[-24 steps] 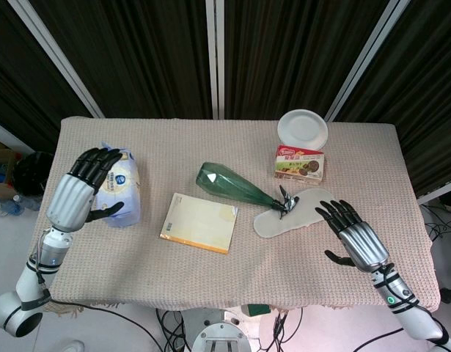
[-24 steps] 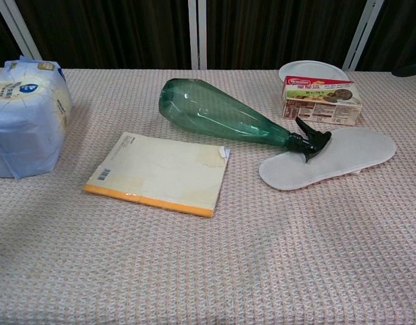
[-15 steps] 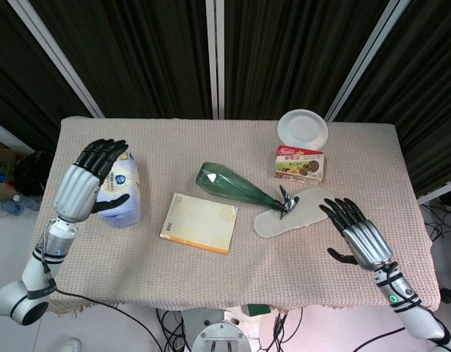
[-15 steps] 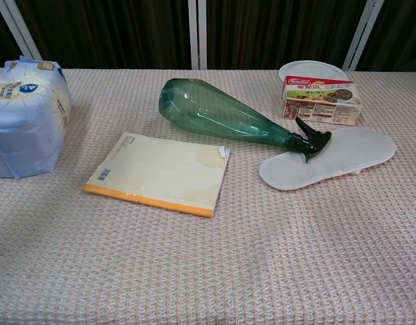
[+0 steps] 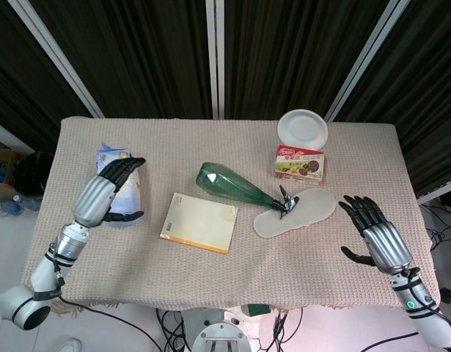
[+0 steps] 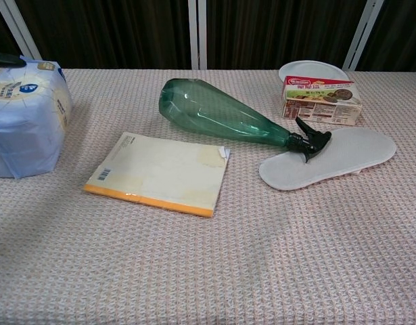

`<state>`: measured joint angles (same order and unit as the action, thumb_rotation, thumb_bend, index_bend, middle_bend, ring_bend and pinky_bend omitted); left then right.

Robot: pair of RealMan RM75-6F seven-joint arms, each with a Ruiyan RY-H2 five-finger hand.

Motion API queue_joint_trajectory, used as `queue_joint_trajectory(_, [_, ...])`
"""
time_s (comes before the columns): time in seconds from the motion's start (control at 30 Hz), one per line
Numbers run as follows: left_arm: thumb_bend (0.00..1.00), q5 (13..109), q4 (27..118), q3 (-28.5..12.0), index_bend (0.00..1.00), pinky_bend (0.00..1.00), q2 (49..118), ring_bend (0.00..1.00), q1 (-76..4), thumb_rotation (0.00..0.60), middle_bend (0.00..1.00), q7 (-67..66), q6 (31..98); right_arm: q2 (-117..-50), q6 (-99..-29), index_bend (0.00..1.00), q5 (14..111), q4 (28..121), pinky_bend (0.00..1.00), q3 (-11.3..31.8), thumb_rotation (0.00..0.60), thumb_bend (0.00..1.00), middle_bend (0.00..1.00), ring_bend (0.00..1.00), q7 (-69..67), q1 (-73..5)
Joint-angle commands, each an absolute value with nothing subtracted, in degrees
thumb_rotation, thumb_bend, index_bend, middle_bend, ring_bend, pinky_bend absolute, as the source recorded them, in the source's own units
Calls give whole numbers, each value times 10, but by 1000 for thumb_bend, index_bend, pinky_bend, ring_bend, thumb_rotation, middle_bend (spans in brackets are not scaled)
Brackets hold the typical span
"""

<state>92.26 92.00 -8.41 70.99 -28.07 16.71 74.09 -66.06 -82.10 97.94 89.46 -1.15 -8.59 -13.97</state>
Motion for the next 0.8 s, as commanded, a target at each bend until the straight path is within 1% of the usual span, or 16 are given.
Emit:
queue_joint_trajectory(0.03, [311, 933, 940, -51, 75, 132, 716, 100, -310, 367, 85, 294, 678, -657, -825, 0, 977, 890, 0, -16, 600, 193, 5, 0, -92, -133])
queue_joint_trajectory(0.07, [365, 946, 939, -45, 72, 131, 720, 98, -319, 344, 81, 320, 671, -657, -824, 0, 975, 888, 0, -18, 600, 194, 5, 0, -93, -131])
queue_joint_trajectory(0.13, [519, 967, 940, -35, 59, 130, 727, 85, -331, 322, 63, 362, 664, -658, -824, 0, 971, 885, 0, -20, 600, 195, 6, 0, -95, -127])
queue_joint_trajectory(0.23, [765, 1010, 945, -17, 25, 127, 739, 67, -356, 264, 27, 443, 658, -661, -823, 0, 962, 877, 0, -22, 600, 195, 5, 0, -97, -120])
queue_joint_trajectory(0.27, [819, 1022, 944, -13, 19, 126, 744, 63, -364, 257, 21, 463, 660, -662, -824, 0, 959, 874, 0, -22, 600, 195, 5, 0, -98, -118])
queue_joint_trajectory(0.3, [908, 1036, 941, -9, 12, 125, 753, 59, -373, 250, 14, 485, 662, -663, -825, 0, 955, 871, 0, -23, 600, 195, 5, 0, -99, -115])
queue_joint_trajectory(0.33, [963, 1044, 938, -7, 7, 124, 759, 51, -380, 247, 11, 500, 664, -664, -826, 0, 953, 870, 0, -23, 600, 195, 5, 0, -100, -113])
queue_joint_trajectory(0.4, [1000, 1055, 932, -6, 1, 122, 774, 39, -392, 246, 5, 530, 670, -664, -828, 0, 950, 867, 0, -23, 600, 195, 5, 0, -101, -109])
queue_joint_trajectory(0.63, [1000, 1102, 887, 7, 0, 116, 829, 35, -438, 223, 3, 664, 717, -666, -835, 0, 945, 861, 0, -21, 600, 195, 7, 0, -103, -100])
queue_joint_trajectory(0.8, [1000, 1105, 845, 13, 0, 116, 858, 35, -451, 211, 3, 694, 745, -665, -833, 0, 941, 861, 0, -20, 600, 195, 7, 0, -99, -98])
